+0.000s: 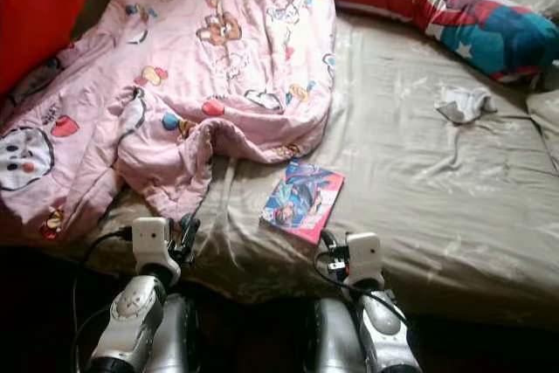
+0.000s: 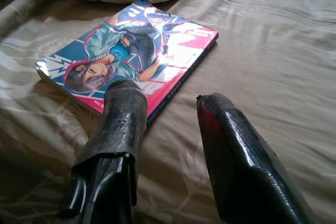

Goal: Clean up the room

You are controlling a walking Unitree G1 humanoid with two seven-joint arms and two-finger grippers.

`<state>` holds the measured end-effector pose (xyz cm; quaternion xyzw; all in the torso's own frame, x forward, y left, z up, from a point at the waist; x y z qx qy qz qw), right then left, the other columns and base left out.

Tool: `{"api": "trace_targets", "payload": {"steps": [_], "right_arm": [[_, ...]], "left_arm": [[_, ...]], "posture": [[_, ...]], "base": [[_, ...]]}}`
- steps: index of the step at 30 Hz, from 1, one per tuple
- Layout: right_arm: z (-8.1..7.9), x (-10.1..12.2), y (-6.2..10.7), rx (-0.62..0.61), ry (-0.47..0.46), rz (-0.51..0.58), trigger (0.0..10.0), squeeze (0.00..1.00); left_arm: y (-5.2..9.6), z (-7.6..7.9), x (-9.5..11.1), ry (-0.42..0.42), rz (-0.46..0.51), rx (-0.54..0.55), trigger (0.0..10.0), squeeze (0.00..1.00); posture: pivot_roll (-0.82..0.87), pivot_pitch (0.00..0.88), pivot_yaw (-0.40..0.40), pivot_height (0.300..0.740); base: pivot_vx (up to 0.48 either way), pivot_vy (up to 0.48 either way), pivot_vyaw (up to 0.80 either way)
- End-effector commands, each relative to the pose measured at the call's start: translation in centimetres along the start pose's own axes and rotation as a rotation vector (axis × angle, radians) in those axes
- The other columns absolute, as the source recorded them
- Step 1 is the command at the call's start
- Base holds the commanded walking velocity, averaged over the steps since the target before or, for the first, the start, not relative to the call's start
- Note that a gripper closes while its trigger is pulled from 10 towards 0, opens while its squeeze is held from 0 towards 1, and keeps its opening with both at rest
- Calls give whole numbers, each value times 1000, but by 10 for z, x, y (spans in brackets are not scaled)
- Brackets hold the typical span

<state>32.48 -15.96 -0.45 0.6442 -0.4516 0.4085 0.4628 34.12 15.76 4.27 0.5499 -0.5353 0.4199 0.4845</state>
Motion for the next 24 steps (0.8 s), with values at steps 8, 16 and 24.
{"api": "trace_targets", "payload": {"steps": [8,16,24], "right_arm": [[-7,-14,7,57,46,-47,10000,0],[-10,-12,6,54,18,-28,10000,0],[-11,-13,6,57,19,-31,10000,0]], "left_arm": [[3,3,-5,13,-18,-10,10000,0],[3,1,-6,13,-19,-6,10000,0],[2,0,-6,14,-18,-7,10000,0]], "posture": [[-60,227,-48,595],[-60,228,-50,595],[-57,223,-48,595]], "base": [[0,0,200],[62,0,300],[251,0,0]]}}
Point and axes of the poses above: a point about 5 cm out from each wrist's last joint towards the gripper, its own y axis pointing back from the gripper into the wrist, its own x axis along the axis of the wrist's last joint, z = x × y, the point moved 5 cm from there along -y, pointing out of the wrist towards the gripper, and after that the axes turned 14 degrees about -y, right-handed, at the moved point
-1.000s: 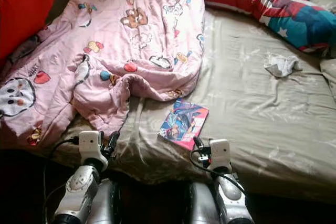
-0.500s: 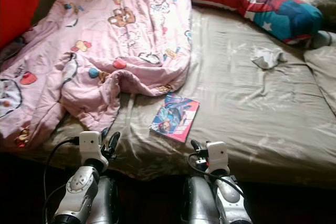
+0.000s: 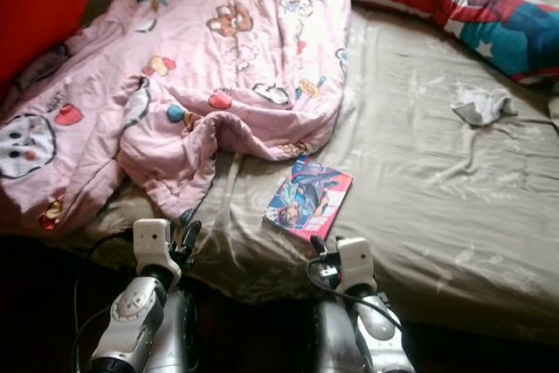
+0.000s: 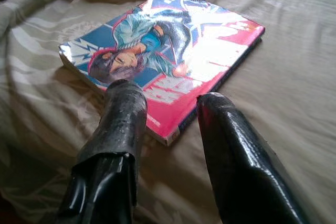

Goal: Clean up the room

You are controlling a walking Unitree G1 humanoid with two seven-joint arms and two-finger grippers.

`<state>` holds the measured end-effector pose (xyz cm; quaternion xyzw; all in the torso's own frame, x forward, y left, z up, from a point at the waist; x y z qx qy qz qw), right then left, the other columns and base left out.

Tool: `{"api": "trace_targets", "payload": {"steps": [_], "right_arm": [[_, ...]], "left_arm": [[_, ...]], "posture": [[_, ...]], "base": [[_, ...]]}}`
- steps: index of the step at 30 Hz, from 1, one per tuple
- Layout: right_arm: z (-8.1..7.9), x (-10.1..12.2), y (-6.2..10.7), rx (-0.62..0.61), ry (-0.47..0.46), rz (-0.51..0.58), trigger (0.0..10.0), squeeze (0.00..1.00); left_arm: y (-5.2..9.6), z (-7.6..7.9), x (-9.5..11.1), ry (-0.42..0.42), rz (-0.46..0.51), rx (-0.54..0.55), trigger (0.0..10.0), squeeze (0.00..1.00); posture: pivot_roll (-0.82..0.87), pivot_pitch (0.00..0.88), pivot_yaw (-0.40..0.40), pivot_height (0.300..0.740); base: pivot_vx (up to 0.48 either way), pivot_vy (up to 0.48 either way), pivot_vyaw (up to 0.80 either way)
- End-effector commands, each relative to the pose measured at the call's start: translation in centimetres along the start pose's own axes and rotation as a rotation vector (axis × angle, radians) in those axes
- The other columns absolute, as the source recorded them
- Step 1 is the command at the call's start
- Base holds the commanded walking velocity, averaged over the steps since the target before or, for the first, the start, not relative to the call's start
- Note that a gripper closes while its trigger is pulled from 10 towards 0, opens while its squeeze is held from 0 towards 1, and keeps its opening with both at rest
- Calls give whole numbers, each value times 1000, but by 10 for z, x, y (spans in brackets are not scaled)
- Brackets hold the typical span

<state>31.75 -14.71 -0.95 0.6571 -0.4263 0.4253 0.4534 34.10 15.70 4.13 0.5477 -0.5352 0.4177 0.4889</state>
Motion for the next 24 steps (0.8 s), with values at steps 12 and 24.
{"api": "trace_targets", "payload": {"steps": [12,24], "right_arm": [[1,-2,-1,-21,-32,-10,10000,0],[13,-5,-1,-103,-111,-29,10000,0]], "left_arm": [[1,0,-3,11,-8,0,10000,0],[1,1,-2,18,-6,-9,10000,0]], "posture": [[-53,209,-45,595],[-55,217,-45,595]], "base": [[273,0,0],[21,0,0]]}}
Point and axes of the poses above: a point about 5 cm out from each wrist's last joint towards the gripper, its own y axis pointing back from the gripper into the wrist, its own x axis along the axis of the wrist's last joint, z = x × y, the point moved 5 cm from there along -y, pointing out of the wrist towards the gripper, and after that the axes turned 14 degrees about -y, right-handed, at the moved point
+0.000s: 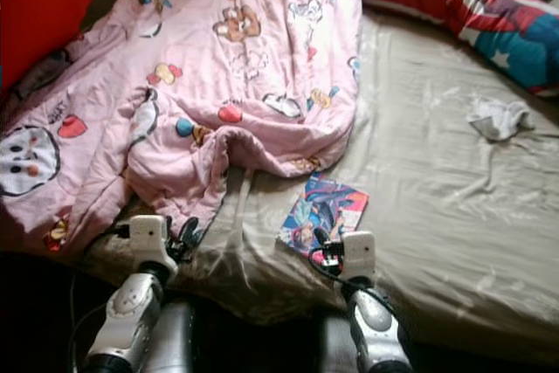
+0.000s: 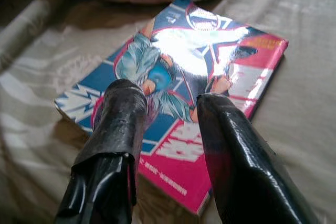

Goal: Clean up the room

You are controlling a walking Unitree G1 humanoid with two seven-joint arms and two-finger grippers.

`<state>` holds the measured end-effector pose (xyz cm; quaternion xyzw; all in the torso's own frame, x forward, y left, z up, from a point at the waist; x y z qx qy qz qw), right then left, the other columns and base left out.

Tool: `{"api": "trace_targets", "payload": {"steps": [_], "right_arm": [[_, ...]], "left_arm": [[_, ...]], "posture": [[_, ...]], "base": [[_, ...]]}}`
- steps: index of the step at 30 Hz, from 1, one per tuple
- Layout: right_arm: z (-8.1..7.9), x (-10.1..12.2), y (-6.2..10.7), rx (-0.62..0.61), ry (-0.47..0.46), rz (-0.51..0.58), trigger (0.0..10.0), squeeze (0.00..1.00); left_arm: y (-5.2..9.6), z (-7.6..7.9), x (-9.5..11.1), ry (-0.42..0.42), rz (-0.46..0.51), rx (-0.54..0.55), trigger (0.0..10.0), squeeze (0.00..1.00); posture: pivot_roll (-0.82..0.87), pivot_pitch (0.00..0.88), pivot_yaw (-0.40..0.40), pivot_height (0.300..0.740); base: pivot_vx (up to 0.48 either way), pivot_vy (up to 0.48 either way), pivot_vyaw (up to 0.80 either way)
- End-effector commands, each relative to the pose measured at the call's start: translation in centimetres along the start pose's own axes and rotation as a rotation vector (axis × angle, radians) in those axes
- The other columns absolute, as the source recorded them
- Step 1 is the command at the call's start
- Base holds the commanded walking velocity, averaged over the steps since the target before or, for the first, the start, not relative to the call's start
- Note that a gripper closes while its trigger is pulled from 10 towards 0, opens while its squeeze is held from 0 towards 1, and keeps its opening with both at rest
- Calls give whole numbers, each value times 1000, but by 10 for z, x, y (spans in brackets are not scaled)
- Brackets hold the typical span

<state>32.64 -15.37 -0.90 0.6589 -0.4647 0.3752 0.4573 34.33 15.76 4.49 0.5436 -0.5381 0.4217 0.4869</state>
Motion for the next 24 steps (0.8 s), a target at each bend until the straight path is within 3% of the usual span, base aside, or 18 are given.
{"api": "trace_targets", "payload": {"steps": [1,6,24], "right_arm": [[6,-9,5,-26,-12,-28,10000,0],[5,-9,5,-24,-12,-28,10000,0],[-4,-11,4,28,49,-38,10000,0]], "left_arm": [[4,3,-6,15,-19,-10,10000,0],[3,3,-6,12,-19,-12,10000,0],[2,4,-4,8,-10,-17,10000,0]], "posture": [[-55,217,-45,595],[-53,219,-45,595],[-50,210,-47,595]], "base": [[0,0,0],[0,0,0],[298,0,0]]}}
Point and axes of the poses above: a point about 5 cm out from each wrist's last joint towards the gripper, its own y axis pointing back from the gripper into the wrist, its own x axis along the axis of the wrist's last joint, z = x × y, the point moved 5 cm from there along -y, pointing out of the wrist towards the gripper, and after that the axes turned 14 degrees about -y, right-handed, at the moved point
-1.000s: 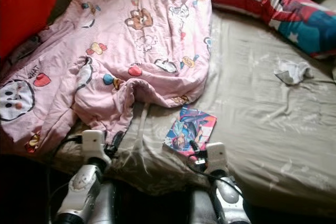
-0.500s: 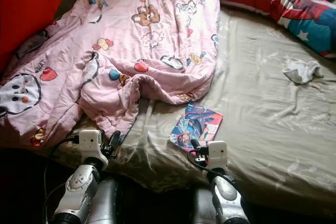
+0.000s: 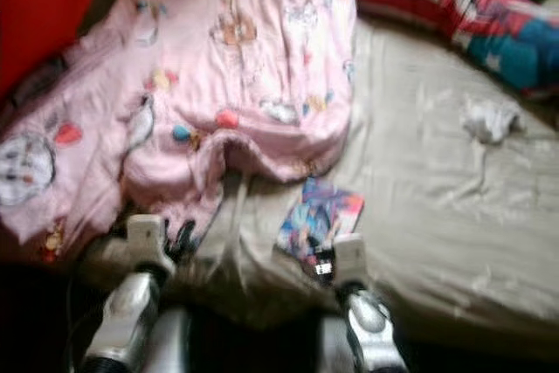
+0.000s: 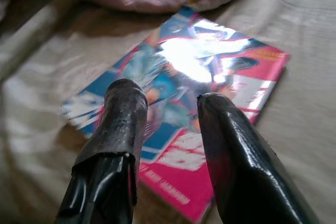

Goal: Clean up the room

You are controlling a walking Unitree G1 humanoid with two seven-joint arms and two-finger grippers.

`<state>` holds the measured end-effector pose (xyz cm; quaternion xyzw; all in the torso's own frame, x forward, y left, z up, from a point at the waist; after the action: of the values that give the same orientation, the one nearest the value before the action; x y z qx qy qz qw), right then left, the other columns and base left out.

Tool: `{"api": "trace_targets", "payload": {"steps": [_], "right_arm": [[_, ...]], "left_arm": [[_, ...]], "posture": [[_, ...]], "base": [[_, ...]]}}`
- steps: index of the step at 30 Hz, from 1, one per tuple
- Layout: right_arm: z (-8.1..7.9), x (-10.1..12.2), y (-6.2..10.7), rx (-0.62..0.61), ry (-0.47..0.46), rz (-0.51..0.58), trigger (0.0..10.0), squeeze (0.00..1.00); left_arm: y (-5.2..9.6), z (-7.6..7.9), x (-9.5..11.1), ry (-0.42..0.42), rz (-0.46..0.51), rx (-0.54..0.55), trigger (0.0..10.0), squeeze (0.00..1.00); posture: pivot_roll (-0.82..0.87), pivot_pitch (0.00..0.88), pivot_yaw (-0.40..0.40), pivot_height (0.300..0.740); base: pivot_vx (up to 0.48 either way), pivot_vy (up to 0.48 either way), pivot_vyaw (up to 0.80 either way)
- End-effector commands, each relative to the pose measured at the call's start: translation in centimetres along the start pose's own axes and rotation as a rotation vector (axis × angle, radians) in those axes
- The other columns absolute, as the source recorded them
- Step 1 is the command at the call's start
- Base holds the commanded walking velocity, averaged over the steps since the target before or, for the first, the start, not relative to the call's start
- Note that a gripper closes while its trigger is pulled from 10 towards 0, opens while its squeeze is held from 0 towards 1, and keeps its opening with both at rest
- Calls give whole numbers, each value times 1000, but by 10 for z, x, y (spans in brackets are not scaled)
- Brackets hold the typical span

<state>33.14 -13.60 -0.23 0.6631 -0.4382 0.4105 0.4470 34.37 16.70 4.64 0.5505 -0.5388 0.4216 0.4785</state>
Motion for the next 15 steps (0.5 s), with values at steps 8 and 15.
{"api": "trace_targets", "payload": {"steps": [8,15], "right_arm": [[16,-14,11,-60,-30,-40,10000,0],[14,-17,10,-46,-73,-57,10000,153]], "left_arm": [[1,13,-2,24,0,-29,10000,0],[1,13,-1,19,-2,-31,10000,0]], "posture": [[-49,202,-46,595],[-46,209,-44,595]], "base": [[187,0,0],[0,0,0]]}}
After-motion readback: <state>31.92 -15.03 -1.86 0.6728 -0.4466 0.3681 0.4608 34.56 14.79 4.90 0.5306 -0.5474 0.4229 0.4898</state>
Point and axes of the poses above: a point about 5 cm out from each wrist's last joint towards the gripper, its own y axis pointing back from the gripper into the wrist, its own x axis along the axis of the wrist's last joint, z = x × y, the point moved 5 cm from there along -y, pointing out of the wrist towards the gripper, and after that the axes turned 14 degrees about -y, right-handed, at the moved point
